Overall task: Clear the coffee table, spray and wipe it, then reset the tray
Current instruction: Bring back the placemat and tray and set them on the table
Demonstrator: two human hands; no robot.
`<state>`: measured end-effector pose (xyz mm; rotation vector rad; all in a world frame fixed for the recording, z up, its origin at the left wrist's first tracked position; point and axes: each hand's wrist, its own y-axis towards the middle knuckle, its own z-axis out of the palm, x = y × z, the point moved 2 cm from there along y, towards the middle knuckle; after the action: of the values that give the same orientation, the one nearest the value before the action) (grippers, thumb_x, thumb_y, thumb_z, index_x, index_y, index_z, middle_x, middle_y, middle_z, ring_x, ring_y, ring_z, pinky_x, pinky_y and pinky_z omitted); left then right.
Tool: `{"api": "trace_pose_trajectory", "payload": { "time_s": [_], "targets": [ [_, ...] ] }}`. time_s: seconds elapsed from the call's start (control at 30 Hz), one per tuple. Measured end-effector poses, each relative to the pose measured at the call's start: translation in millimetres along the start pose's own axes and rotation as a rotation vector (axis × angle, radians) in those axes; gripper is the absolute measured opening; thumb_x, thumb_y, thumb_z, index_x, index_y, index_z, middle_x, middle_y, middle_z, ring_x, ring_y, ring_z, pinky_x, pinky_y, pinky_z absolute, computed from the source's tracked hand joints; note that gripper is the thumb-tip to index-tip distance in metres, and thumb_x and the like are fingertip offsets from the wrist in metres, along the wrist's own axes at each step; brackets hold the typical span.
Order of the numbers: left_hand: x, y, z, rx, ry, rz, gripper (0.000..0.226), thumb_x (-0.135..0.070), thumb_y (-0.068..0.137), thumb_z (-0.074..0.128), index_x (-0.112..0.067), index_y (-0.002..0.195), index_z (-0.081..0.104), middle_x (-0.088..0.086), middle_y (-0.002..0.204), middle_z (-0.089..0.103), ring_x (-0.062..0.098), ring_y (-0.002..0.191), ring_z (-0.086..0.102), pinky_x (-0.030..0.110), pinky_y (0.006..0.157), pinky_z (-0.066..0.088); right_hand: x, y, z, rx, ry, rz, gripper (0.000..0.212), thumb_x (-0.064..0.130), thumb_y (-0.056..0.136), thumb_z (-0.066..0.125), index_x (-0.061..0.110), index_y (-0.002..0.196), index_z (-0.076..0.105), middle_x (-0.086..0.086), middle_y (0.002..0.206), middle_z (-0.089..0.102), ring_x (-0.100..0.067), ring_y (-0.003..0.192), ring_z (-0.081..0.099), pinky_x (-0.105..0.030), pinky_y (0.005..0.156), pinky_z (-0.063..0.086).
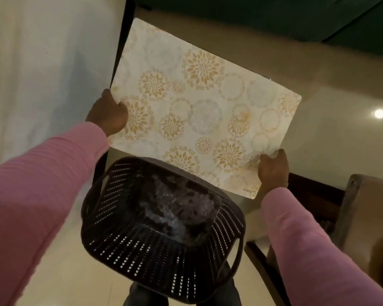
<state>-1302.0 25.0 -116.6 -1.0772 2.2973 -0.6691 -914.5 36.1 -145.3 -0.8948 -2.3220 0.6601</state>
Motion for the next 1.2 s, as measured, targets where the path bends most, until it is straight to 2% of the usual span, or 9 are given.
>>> {"api": "trace_pose_trajectory", "payload": {
  "time_s": [0.07, 0.13, 0.27, 0.5, 0.7, 0.83, 0.97, 1.07, 1.2],
  "targets": [
    [3.5, 3.7, -0.7, -0.002, -0.061, -0.051, 0.042, -0.018, 0.093, 0.046, -0.008, 0.134, 0.048, 0.014, 0.134, 0.054, 0.036, 0.121, 0.052, 0.037, 0.094, 0.042, -0.9, 0.7, -4.8, -0.017, 0.018, 0.063, 0.034, 0.015, 0.091, 0.046, 0.004, 0.123, 0.049, -0.012, 0.123, 0.057, -0.035, 0.11, 0.055, -0.033, 0.086, 0.038],
    [4.1, 2.8, -9.5, -0.1, -0.11, -0.08, 0.038, -0.008, 0.089, 0.049, -0.006, 0.127, 0.055, 0.015, 0.129, 0.058, 0.035, 0.115, 0.056, 0.036, 0.09, 0.046, 1.8, -1.1, -12.4, -0.04, 0.012, 0.07, 0.031, 0.012, 0.091, 0.047, 0.004, 0.12, 0.054, -0.012, 0.119, 0.06, -0.034, 0.106, 0.057, -0.032, 0.081, 0.039],
    [-4.1, -0.4, -34.4, -0.262, -0.131, -0.07, 0.028, -0.002, 0.086, 0.061, -0.003, 0.113, 0.065, 0.017, 0.121, 0.065, 0.036, 0.106, 0.062, 0.032, 0.079, 0.044, 20.7, -3.5, -30.3, -0.145, 0.032, 0.048, 0.03, 0.013, 0.089, 0.056, 0.006, 0.118, 0.058, -0.015, 0.119, 0.063, -0.036, 0.107, 0.059, -0.037, 0.086, 0.045],
    [-34.7, -22.5, -76.1, -0.402, -0.24, 0.013, 0.028, -0.007, 0.086, 0.063, -0.008, 0.114, 0.065, 0.013, 0.122, 0.064, 0.032, 0.107, 0.062, 0.029, 0.081, 0.042, 67.8, -14.7, -74.1, -0.267, 0.103, -0.075, 0.03, 0.012, 0.09, 0.058, 0.009, 0.119, 0.059, -0.016, 0.116, 0.065, -0.036, 0.104, 0.061, -0.036, 0.084, 0.045],
    [-40.2, -79.5, -120.0, -0.411, -0.339, 0.013, 0.028, -0.005, 0.085, 0.067, -0.008, 0.113, 0.068, 0.013, 0.116, 0.068, 0.032, 0.101, 0.065, 0.03, 0.081, 0.047, 82.4, -49.7, -137.4, -0.27, 0.152, -0.149, 0.031, 0.013, 0.086, 0.064, 0.012, 0.117, 0.065, -0.013, 0.111, 0.069, -0.034, 0.099, 0.064, -0.039, 0.086, 0.049],
    [-40.8, -135.6, -141.5, -0.404, -0.488, -0.011, 0.026, -0.002, 0.084, 0.069, -0.006, 0.109, 0.07, 0.013, 0.11, 0.07, 0.028, 0.095, 0.066, 0.033, 0.082, 0.052, 79.4, -85.9, -187.1, -0.251, 0.194, -0.169, 0.029, 0.012, 0.084, 0.067, 0.011, 0.113, 0.068, -0.012, 0.106, 0.071, -0.031, 0.095, 0.066, -0.035, 0.084, 0.049],
    [-33.8, -196.1, -155.1, -0.391, -0.609, -0.091, 0.027, 0.0, 0.085, 0.068, -0.008, 0.11, 0.07, 0.01, 0.112, 0.069, 0.02, 0.09, 0.061, 0.032, 0.085, 0.052, 64.0, -126.1, -230.1, -0.213, 0.212, -0.18, 0.028, 0.012, 0.086, 0.066, 0.008, 0.113, 0.067, -0.012, 0.106, 0.071, -0.03, 0.093, 0.065, -0.034, 0.083, 0.049],
    [-25.0, -242.4, -165.1, -0.353, -0.732, -0.121, 0.029, 0.001, 0.084, 0.068, -0.008, 0.112, 0.069, 0.01, 0.114, 0.068, 0.021, 0.094, 0.062, 0.037, 0.091, 0.054, 43.8, -157.7, -260.0, -0.186, 0.238, -0.182, 0.029, 0.012, 0.087, 0.066, 0.006, 0.115, 0.066, -0.012, 0.108, 0.07, -0.03, 0.096, 0.065, -0.031, 0.081, 0.046],
    [-15.1, -301.9, -177.0, -0.305, -0.82, -0.101, 0.03, 0.002, 0.082, 0.069, -0.007, 0.111, 0.07, 0.01, 0.109, 0.069, 0.024, 0.095, 0.065, 0.042, 0.091, 0.055, 12.1, -197.3, -296.7, -0.181, 0.278, -0.168, 0.032, 0.014, 0.085, 0.068, 0.006, 0.116, 0.066, -0.013, 0.109, 0.069, -0.031, 0.099, 0.064, -0.029, 0.082, 0.044]
  ]
}}
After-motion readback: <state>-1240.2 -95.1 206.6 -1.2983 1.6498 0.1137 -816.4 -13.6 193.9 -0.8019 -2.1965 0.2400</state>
